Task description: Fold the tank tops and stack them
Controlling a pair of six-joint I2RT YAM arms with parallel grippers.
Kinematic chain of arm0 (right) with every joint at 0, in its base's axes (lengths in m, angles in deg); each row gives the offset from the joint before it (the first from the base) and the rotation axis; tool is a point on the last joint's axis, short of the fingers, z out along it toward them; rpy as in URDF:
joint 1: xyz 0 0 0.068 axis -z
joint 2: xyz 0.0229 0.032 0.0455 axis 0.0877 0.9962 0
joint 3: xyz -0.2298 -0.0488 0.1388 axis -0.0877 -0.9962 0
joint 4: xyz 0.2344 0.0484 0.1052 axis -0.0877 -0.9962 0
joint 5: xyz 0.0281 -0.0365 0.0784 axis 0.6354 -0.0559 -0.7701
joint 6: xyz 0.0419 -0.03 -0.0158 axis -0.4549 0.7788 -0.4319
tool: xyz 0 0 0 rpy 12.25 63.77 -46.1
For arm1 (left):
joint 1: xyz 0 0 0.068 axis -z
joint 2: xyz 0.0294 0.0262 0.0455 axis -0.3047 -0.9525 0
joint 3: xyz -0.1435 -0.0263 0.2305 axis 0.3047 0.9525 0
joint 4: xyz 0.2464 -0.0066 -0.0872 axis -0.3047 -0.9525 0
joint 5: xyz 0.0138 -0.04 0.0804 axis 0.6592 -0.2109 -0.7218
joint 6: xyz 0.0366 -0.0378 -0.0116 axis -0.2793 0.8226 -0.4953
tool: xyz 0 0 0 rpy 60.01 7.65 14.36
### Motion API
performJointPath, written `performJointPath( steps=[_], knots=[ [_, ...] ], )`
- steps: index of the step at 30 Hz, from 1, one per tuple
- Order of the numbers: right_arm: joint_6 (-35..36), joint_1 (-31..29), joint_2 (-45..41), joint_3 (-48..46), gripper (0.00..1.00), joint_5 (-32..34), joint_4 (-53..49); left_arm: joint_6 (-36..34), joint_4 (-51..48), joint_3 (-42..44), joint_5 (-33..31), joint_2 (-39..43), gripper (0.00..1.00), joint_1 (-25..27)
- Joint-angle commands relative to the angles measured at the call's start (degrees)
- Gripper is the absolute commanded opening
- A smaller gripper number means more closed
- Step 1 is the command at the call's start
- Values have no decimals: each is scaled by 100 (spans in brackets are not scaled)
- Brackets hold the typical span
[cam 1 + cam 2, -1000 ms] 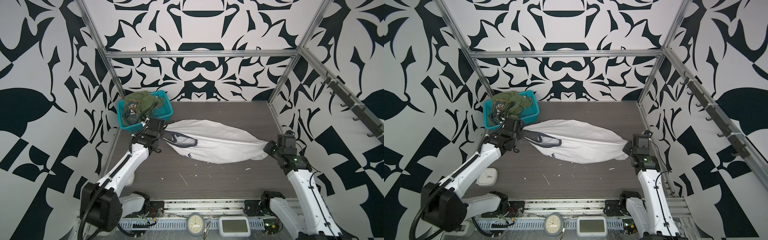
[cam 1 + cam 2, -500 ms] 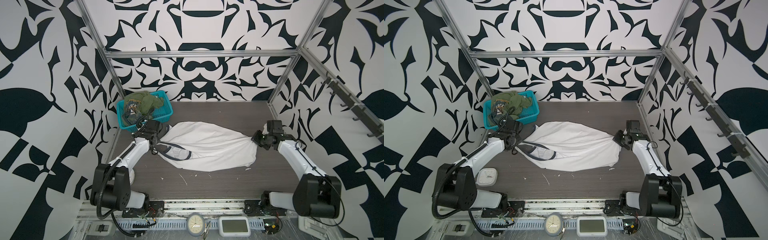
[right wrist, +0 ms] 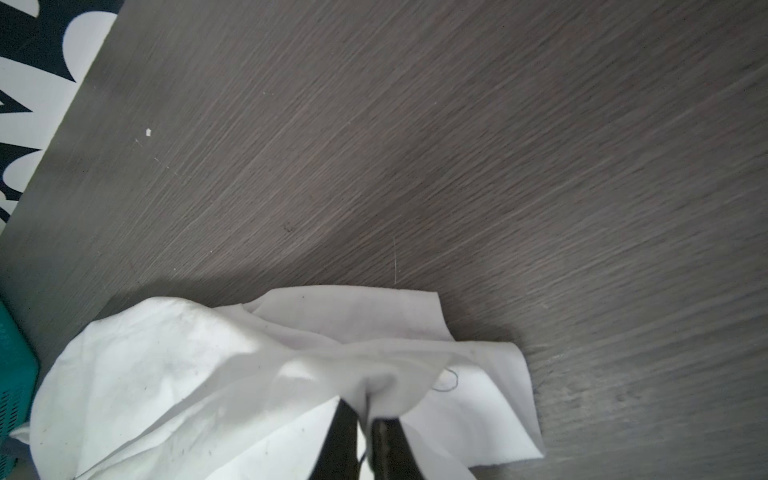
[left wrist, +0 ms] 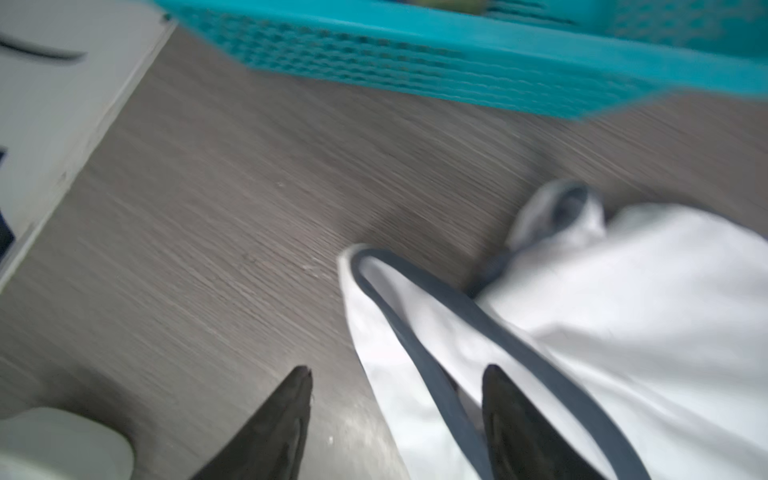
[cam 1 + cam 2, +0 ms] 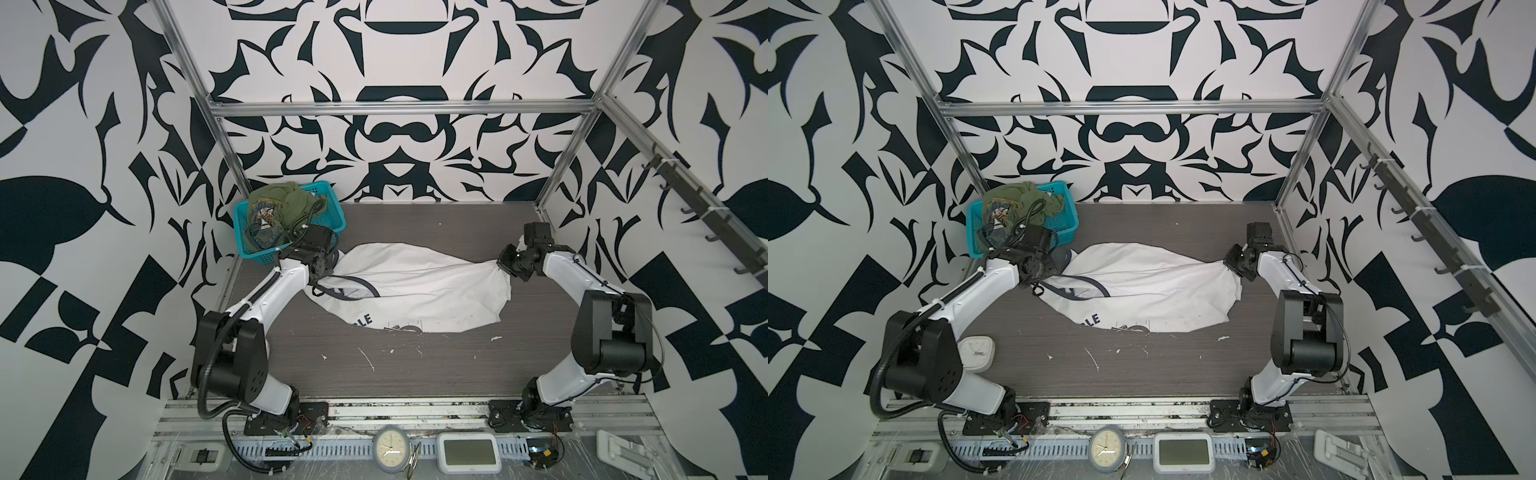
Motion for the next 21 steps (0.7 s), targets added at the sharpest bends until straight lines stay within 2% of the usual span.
performJointPath(
  steps=[1,4,9,13,21],
  knots=[
    [34,1,-161,71,15,122,7,1,-202,-116,358,231,69,724],
    [-3,0,-169,-74,15,82,111,-68,52,-320,1067,-285,67,1224],
    [24,1,-231,-218,14,120,156,-92,90,-964,1810,-1466,57,1366],
    [51,7,-296,-278,13,127,156,18,132,-1185,2019,-1903,53,1368],
    [69,0,-375,-334,13,169,167,439,-58,-1063,2128,-2056,58,1384]
  ],
)
